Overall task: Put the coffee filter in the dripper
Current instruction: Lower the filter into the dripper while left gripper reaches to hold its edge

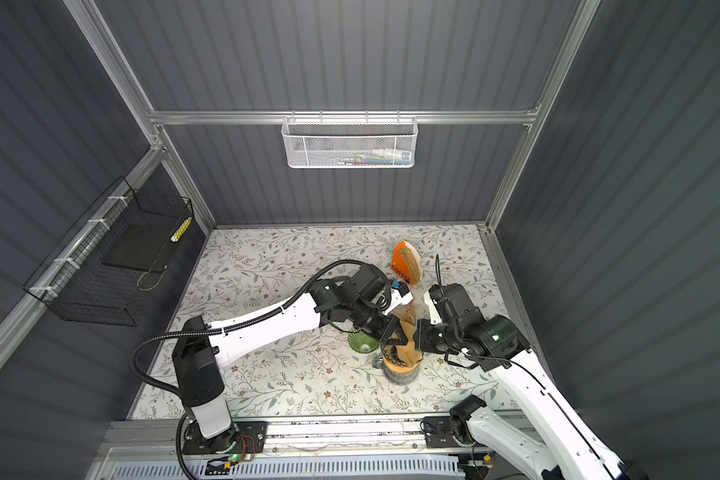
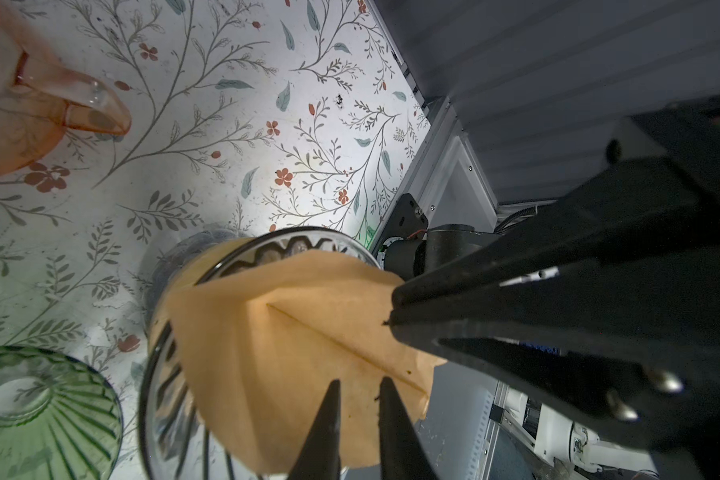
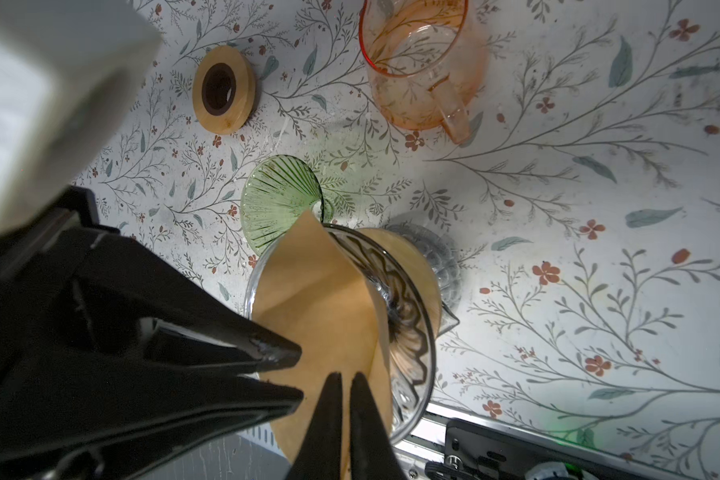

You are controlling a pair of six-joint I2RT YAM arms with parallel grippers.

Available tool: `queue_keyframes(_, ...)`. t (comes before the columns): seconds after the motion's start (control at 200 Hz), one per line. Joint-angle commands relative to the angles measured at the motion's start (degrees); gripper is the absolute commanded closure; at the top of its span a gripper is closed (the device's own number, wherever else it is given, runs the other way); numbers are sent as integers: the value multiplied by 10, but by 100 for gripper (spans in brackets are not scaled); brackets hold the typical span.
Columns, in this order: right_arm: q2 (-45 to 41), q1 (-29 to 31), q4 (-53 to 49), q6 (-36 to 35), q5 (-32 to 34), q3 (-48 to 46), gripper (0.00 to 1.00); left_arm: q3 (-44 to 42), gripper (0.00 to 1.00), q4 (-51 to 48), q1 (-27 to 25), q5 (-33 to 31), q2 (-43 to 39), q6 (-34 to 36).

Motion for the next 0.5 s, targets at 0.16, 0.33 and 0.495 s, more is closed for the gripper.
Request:
queue_keyframes(0.16, 12, -1, -3, -13, -3, 14, 90, -6, 82, -7, -1, -13, -35, 8)
queue_keyframes(0.33, 12, -1, -14, -15, 3, 22, 90, -14, 82, -11, -1, -17, -42, 9)
queue_keyframes(0.495, 1, -1, -29, -16, 19, 30, 90, -24, 82, -9, -1, -20, -44, 7)
